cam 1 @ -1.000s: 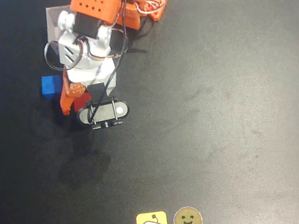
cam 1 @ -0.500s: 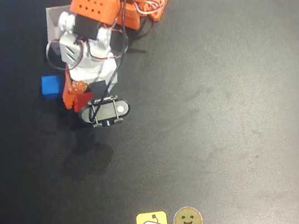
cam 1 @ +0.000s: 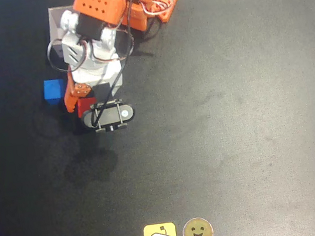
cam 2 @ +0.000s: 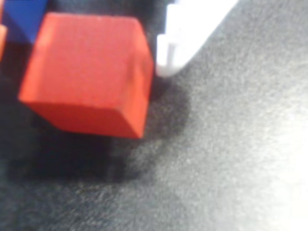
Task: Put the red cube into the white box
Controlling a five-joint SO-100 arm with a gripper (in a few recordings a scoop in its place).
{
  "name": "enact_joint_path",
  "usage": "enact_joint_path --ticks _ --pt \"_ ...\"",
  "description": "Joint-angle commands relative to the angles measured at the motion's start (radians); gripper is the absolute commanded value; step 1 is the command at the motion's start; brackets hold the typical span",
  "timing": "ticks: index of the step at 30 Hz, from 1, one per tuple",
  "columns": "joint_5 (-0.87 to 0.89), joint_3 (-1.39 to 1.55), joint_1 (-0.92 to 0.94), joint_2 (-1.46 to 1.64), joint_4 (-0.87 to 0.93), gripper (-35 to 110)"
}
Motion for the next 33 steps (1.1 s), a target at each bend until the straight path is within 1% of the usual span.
enact_joint_path --ticks 1,10,13,17,19,23,26,33 --pt "-0.009 -0.005 0.006 -0.038 -0.049 24" --pt "-0.017 -0.003 0.018 -0.089 -0.091 22" --pt "-0.017 -0.003 0.029 -0.092 -0.089 17" --pt "-0.009 -0.003 0.046 -0.097 -0.078 4" --pt "-0.006 -0.002 0.051 -0.097 -0.077 0" --pt "-0.008 -0.003 0.051 -0.100 -0.075 0" --pt "-0.008 -0.025 0.052 -0.060 -0.028 0" --pt "0.005 -0.117 0.074 0.107 0.183 0"
